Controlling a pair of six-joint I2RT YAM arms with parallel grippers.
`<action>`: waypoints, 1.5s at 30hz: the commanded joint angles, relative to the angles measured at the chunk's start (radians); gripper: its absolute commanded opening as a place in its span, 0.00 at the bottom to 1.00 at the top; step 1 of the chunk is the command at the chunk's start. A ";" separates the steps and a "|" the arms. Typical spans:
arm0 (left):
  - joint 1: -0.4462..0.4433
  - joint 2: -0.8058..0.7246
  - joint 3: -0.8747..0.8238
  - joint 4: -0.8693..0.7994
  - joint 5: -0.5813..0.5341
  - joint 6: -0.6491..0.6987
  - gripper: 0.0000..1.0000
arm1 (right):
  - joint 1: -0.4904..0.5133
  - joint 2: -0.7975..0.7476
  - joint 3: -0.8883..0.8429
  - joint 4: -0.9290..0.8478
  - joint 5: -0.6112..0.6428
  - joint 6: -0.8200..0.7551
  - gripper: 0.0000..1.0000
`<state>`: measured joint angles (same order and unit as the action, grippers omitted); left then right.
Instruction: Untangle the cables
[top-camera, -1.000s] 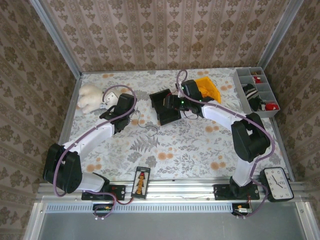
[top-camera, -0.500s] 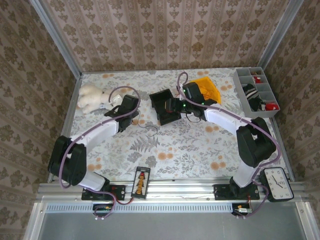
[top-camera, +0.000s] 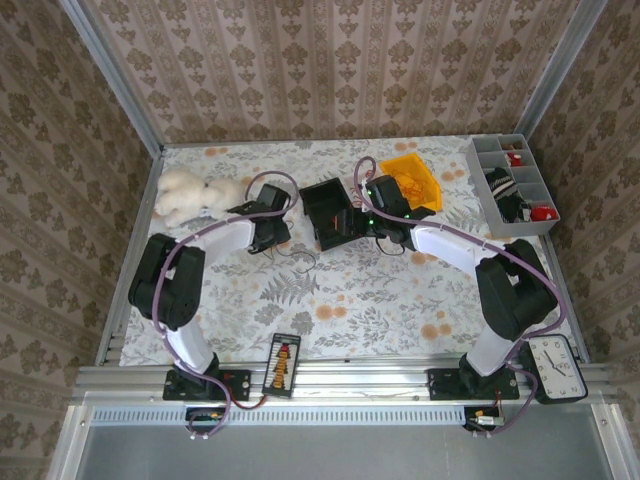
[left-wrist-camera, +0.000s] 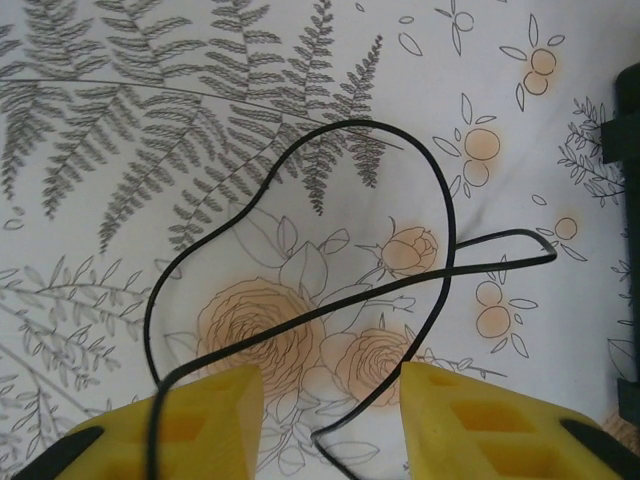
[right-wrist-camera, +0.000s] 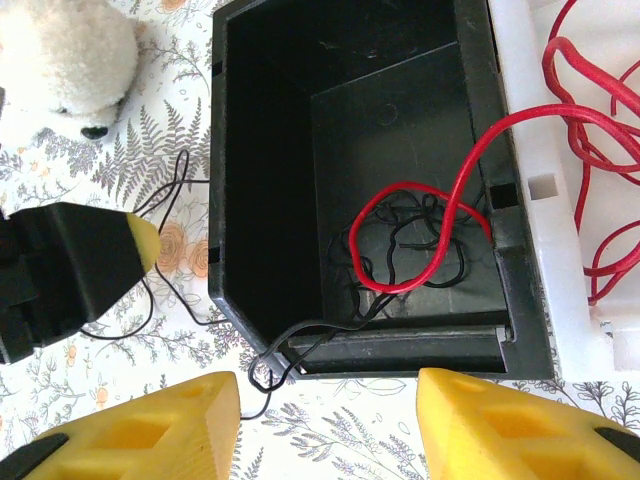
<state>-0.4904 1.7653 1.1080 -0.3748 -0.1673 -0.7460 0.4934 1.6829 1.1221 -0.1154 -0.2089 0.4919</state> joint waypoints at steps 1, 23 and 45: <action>-0.007 0.040 0.045 -0.029 -0.001 0.032 0.41 | 0.002 -0.035 -0.014 -0.009 0.022 -0.021 0.50; -0.157 0.082 0.253 -0.214 -0.347 0.075 0.00 | -0.018 -0.050 -0.063 0.003 0.104 0.050 0.49; -0.215 0.215 0.666 -0.135 -0.420 0.339 0.00 | -0.105 -0.130 -0.166 0.050 0.130 0.122 0.48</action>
<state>-0.6872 1.9167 1.7397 -0.4744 -0.5800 -0.4217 0.3950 1.5768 0.9684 -0.0765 -0.0601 0.6060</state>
